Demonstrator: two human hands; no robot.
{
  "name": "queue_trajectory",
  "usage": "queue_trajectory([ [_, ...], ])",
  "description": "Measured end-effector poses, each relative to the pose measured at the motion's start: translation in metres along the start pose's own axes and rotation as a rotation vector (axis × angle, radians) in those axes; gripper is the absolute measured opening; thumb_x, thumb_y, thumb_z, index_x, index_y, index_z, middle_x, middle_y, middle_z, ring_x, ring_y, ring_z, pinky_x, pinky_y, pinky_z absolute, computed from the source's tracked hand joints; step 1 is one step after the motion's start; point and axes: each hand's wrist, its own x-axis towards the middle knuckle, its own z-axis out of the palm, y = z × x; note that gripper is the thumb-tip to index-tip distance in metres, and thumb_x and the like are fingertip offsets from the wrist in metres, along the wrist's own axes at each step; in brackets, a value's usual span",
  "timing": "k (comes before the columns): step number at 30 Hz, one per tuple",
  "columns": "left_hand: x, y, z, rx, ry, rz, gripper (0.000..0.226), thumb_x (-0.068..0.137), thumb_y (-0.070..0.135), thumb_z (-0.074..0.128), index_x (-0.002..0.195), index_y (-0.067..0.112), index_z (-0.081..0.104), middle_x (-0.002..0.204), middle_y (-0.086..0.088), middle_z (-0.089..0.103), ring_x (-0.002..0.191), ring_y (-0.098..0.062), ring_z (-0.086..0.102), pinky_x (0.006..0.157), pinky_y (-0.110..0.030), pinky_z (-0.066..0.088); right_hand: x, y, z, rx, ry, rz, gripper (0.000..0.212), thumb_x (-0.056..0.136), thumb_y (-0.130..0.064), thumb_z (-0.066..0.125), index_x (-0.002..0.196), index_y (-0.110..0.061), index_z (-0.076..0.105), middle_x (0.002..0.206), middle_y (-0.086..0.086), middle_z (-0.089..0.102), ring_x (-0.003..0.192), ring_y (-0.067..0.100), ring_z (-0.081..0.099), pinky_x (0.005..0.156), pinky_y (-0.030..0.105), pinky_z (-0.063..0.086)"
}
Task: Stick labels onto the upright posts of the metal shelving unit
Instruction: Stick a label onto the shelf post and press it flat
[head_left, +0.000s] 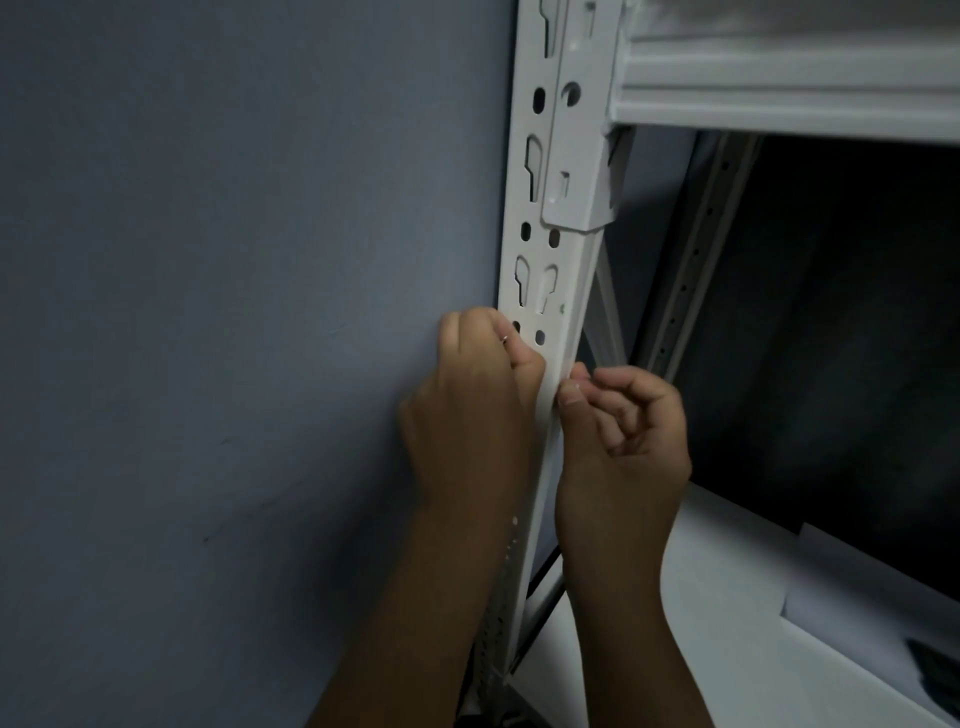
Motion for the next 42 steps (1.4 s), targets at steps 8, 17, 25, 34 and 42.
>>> queue_trajectory([
  [8, -0.011, -0.004, -0.022, -0.304, -0.258, -0.213, 0.008, 0.079, 0.033, 0.049, 0.073, 0.029, 0.048, 0.073, 0.010, 0.052, 0.060, 0.000, 0.053, 0.055, -0.007, 0.040, -0.001, -0.004, 0.001, -0.031, -0.018, -0.106, 0.020, 0.083, 0.003, 0.067, 0.086, -0.016, 0.061, 0.079, -0.002, 0.068, 0.076, 0.002, 0.066, 0.069, 0.010, 0.049],
  [17, -0.014, -0.013, -0.028, -0.860, -0.491, -0.486, 0.013, 0.092, 0.015, 0.054, 0.090, 0.008, 0.065, 0.067, 0.000, 0.065, 0.057, -0.008, 0.059, 0.054, -0.020, 0.047, -0.004, -0.009, 0.002, -0.022, -0.148, -0.137, 0.022, 0.081, 0.005, 0.068, 0.086, -0.016, 0.068, 0.082, -0.009, 0.074, 0.078, 0.002, 0.070, 0.068, 0.009, 0.050],
  [25, -0.011, -0.012, -0.039, -0.948, -0.543, -0.516, 0.016, 0.092, 0.015, 0.053, 0.088, 0.009, 0.066, 0.072, -0.006, 0.066, 0.062, -0.011, 0.060, 0.057, -0.021, 0.050, -0.009, -0.012, 0.002, -0.099, -0.192, -0.235, 0.024, 0.083, 0.008, 0.066, 0.085, -0.016, 0.069, 0.082, -0.014, 0.072, 0.079, -0.001, 0.068, 0.069, 0.007, 0.049],
  [34, -0.005, -0.020, -0.070, -0.938, -0.646, -0.457, 0.022, 0.091, 0.012, 0.056, 0.076, 0.022, 0.069, 0.072, 0.001, 0.068, 0.065, -0.007, 0.062, 0.059, -0.020, 0.050, -0.012, -0.021, -0.011, -0.444, -0.316, -0.565, 0.024, 0.084, 0.007, 0.067, 0.096, -0.012, 0.072, 0.092, -0.006, 0.069, 0.089, 0.003, 0.066, 0.082, 0.016, 0.050],
  [42, 0.004, -0.004, -0.121, -0.897, -0.719, -0.454, 0.012, 0.084, 0.010, 0.065, 0.079, 0.019, 0.072, 0.071, 0.004, 0.072, 0.063, 0.000, 0.063, 0.055, -0.011, 0.048, -0.027, -0.077, -0.017, -0.200, -0.498, -0.077, 0.016, 0.078, 0.006, 0.070, 0.085, -0.009, 0.072, 0.074, -0.008, 0.073, 0.072, 0.002, 0.068, 0.071, 0.013, 0.053],
])
